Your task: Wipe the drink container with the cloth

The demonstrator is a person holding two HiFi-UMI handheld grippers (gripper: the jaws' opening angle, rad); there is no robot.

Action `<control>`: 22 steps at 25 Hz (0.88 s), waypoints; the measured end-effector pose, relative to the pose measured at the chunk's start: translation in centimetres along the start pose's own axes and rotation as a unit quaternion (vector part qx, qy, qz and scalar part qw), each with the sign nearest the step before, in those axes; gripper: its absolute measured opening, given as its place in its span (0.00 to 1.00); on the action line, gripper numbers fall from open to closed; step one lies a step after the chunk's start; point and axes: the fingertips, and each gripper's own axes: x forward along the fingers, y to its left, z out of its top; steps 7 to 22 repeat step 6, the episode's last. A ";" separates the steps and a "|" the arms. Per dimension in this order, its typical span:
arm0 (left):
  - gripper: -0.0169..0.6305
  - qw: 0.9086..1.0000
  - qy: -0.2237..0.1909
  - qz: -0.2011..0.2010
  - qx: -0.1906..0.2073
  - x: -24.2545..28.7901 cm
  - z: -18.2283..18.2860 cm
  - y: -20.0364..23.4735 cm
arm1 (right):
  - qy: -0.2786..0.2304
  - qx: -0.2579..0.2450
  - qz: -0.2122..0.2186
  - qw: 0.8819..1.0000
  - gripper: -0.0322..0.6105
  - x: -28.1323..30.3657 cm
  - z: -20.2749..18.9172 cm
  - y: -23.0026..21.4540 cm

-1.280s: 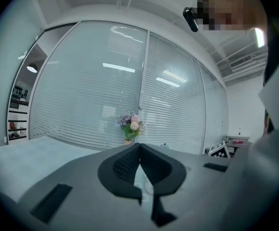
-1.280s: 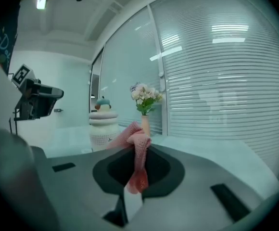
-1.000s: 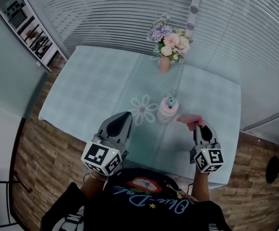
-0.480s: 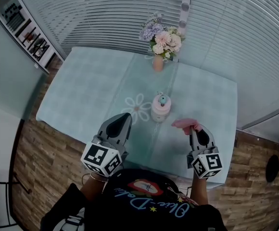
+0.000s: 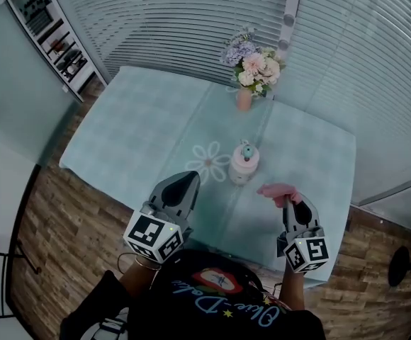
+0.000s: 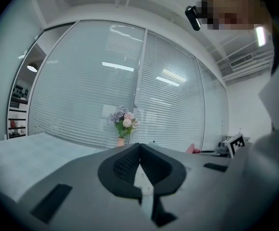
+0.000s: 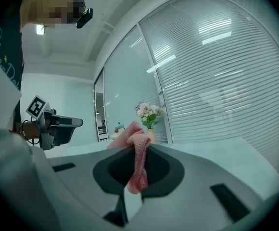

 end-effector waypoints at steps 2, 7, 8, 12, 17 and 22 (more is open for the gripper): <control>0.03 1.000 0.000 0.001 0.000 -0.1 -0.1 -0.1 | 0.000 0.001 -0.001 1.000 0.09 -0.3 0.0 0.0; 0.03 1.000 0.002 0.004 0.001 -0.4 -0.1 -0.3 | 0.002 0.008 -0.005 1.000 0.09 -1.1 -0.2 -0.1; 0.03 1.000 0.002 0.004 0.001 -0.4 -0.1 -0.3 | 0.002 0.008 -0.005 1.000 0.09 -1.1 -0.2 -0.1; 0.03 1.000 0.002 0.004 0.001 -0.4 -0.1 -0.3 | 0.002 0.008 -0.005 1.000 0.09 -1.1 -0.2 -0.1; 0.03 1.000 0.002 0.004 0.001 -0.4 -0.1 -0.3 | 0.002 0.008 -0.005 1.000 0.09 -1.1 -0.2 -0.1; 0.03 1.000 0.002 0.004 0.001 -0.4 -0.1 -0.3 | 0.002 0.008 -0.005 1.000 0.09 -1.1 -0.2 -0.1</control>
